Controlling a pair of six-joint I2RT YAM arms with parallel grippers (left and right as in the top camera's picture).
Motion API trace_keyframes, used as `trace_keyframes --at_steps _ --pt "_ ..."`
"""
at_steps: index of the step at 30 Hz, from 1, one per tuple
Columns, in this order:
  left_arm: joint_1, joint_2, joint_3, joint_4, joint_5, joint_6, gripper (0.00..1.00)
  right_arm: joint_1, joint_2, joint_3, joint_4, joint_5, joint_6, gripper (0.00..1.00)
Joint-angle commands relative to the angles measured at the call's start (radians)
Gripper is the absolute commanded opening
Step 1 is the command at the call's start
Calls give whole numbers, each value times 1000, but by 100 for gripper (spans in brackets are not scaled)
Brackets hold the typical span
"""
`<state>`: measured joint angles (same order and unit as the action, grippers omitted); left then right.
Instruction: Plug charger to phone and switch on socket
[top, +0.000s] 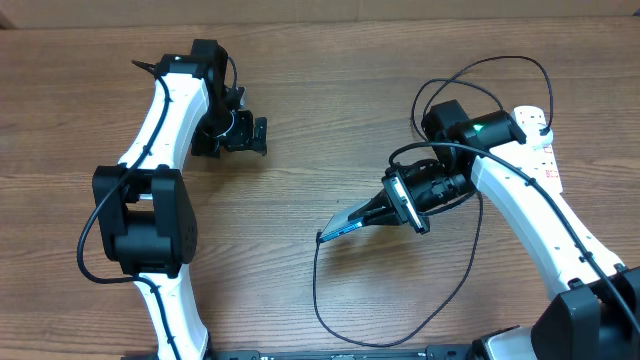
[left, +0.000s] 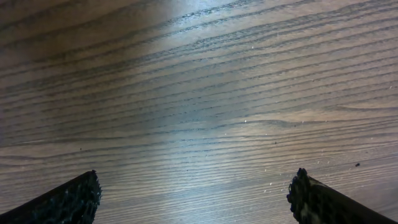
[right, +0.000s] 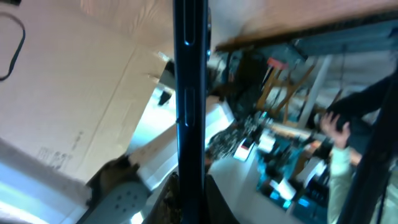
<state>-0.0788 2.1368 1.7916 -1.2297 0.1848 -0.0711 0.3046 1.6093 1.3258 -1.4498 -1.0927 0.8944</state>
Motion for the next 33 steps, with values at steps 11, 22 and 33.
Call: trace_keyframes --at_steps 11,22,33 --pt "0 -7 22 2 -9 4 99 4 -30 11 84 1048 -100 4" --pt "0 -7 22 2 -9 4 99 87 -29 -18 296 1070 -399 4" --pt "0 -7 22 1 -9 4 99 140 -29 -217 418 1078 -399 4"
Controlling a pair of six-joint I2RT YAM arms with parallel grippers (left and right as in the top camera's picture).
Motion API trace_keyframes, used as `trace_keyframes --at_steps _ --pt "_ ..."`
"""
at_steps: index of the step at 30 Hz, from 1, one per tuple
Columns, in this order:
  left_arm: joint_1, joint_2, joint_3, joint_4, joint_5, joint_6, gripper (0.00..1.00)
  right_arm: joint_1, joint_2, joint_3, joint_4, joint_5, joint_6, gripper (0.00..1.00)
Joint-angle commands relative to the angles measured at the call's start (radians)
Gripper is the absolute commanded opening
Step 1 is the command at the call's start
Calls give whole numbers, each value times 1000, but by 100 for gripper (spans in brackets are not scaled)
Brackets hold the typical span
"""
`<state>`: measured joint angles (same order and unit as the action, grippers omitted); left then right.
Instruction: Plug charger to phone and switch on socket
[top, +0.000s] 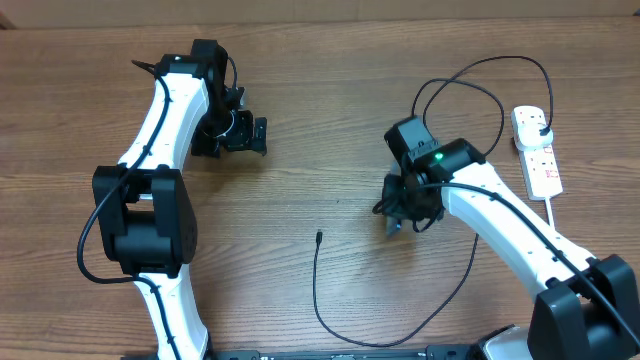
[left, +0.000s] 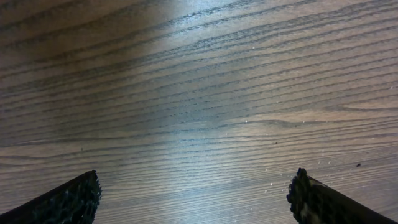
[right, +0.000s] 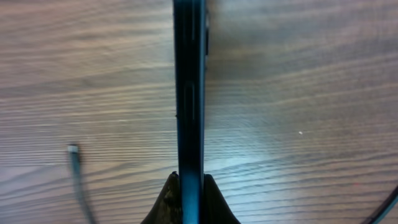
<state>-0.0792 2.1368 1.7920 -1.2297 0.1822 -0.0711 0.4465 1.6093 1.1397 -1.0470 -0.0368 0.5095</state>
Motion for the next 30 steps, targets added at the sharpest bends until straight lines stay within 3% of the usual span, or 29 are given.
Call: trace_keyframes --at_steps 1,30 --pt "0 -7 21 2 -6 4 99 -2 -29 -54 27 21 -14 4" --pt "0 -7 21 2 -6 4 99 -1 -29 -147 125 21 -13 4"
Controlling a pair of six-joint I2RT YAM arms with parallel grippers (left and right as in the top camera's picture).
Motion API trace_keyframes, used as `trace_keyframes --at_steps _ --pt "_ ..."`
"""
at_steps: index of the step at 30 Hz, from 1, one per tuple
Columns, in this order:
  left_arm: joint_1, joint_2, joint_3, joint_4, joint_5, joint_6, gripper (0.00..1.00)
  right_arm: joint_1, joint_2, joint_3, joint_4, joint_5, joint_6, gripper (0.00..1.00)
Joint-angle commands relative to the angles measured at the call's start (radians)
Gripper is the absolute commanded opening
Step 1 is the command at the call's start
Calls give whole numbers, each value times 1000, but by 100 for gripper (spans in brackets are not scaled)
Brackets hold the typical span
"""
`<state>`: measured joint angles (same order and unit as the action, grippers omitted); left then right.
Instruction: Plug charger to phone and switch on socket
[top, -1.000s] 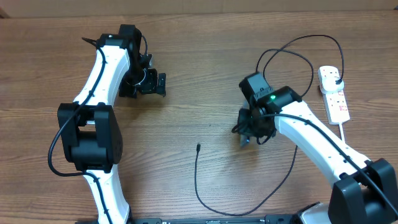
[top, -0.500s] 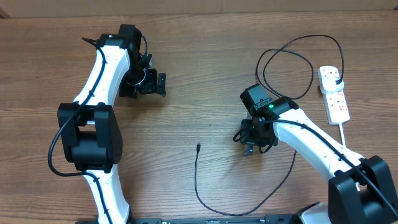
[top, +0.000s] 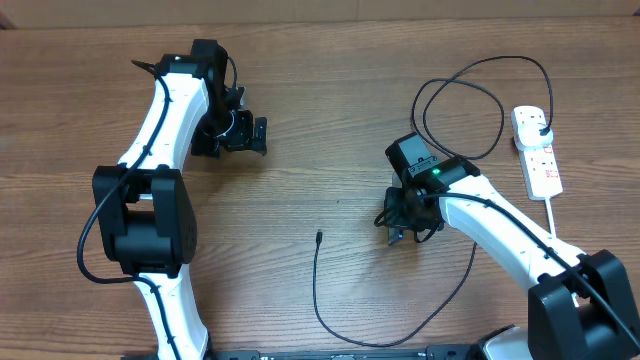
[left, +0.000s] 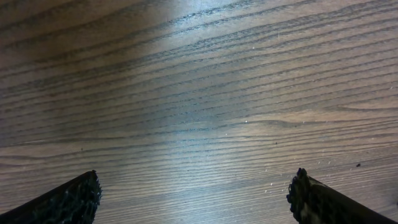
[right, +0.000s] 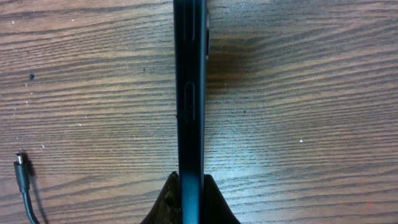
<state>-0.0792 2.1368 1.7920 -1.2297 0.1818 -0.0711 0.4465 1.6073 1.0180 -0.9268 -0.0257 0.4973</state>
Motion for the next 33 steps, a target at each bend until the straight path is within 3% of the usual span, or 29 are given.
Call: trace_keyframes --at_steps 1,25,30,33 --pt "0 -7 21 2 -6 4 99 -1 -27 -30 7 10 -1 4" --pt "0 -7 21 5 -6 4 99 -2 -27 -31 97 48 -1 14" --pt "0 -7 21 5 -6 4 100 -2 -27 -31 127 48 -2 26" --pt "0 -7 21 5 -6 4 100 -2 -27 -31 145 48 -1 28"
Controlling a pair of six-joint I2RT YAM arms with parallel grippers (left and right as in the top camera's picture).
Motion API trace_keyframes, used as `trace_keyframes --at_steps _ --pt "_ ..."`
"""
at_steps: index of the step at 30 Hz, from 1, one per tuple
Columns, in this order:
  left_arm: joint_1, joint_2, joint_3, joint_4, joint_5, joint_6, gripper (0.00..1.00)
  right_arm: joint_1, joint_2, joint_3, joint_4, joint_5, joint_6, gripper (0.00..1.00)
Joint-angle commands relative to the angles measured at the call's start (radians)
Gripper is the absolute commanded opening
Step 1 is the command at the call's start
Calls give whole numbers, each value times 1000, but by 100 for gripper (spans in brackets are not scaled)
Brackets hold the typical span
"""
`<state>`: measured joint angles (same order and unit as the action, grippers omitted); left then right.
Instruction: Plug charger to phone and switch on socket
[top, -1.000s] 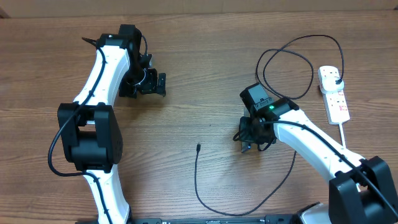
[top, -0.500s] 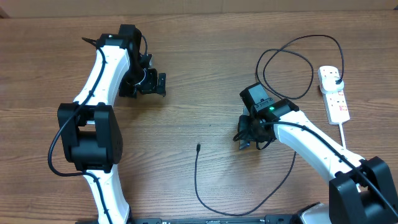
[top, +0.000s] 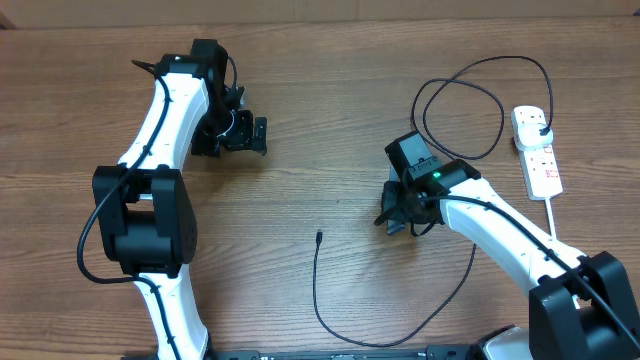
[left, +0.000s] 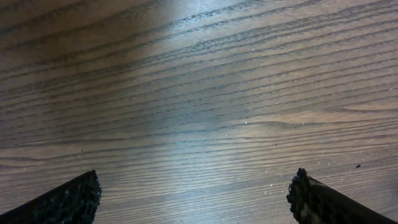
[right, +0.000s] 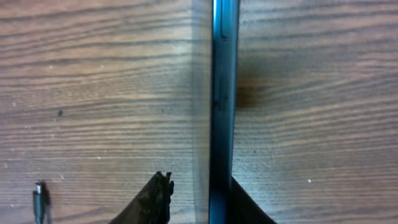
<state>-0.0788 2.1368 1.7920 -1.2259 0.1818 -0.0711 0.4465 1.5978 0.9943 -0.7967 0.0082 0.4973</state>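
A dark phone (right: 224, 93) stands on its edge on the wooden table, seen edge-on in the right wrist view. My right gripper (right: 199, 186) is open around it. The right finger (right: 249, 202) touches the phone, while the left finger (right: 158, 196) stands apart from it. In the overhead view the right gripper (top: 398, 215) covers the phone. The charger plug (top: 318, 237) lies free on the table left of it, and also shows as the plug (right: 39, 193) in the right wrist view. The white socket strip (top: 535, 150) lies far right. My left gripper (left: 196, 186) is open over bare wood.
The black charger cable (top: 345, 335) loops along the table's front edge, then runs up past my right arm in coils (top: 460, 100) to the socket strip. My left gripper (top: 245, 135) rests at the back left of the table (top: 300, 90).
My right gripper has opened: its left finger now stands away from the phone, which sits further right in the wrist view. The left arm has not moved.
My right gripper first held the phone tilted above the table near the cable tip. It then held the phone on edge over the wood further right, then lower against the table. Now the jaws have parted around the phone. The left gripper stayed open and still.
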Motion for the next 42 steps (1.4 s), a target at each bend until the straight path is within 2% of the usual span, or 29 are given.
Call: trace_keyframes --at_steps 1,4,8,13,15,42 --pt "0 -7 21 2 -6 4 99 -2 -17 -7 18 14 -1 27" --pt "0 -7 21 2 -6 4 100 -2 -17 -7 22 14 -1 23" --pt "0 -7 21 2 -6 4 100 -2 -17 -7 26 14 -1 23" --pt "0 -7 21 2 -6 4 100 -2 -17 -7 32 14 -1 24" --pt "0 -7 21 2 -6 4 100 -2 -17 -7 33 14 -2 29" --pt "0 -7 21 1 -6 4 99 -2 -17 -7 56 14 -2 28"
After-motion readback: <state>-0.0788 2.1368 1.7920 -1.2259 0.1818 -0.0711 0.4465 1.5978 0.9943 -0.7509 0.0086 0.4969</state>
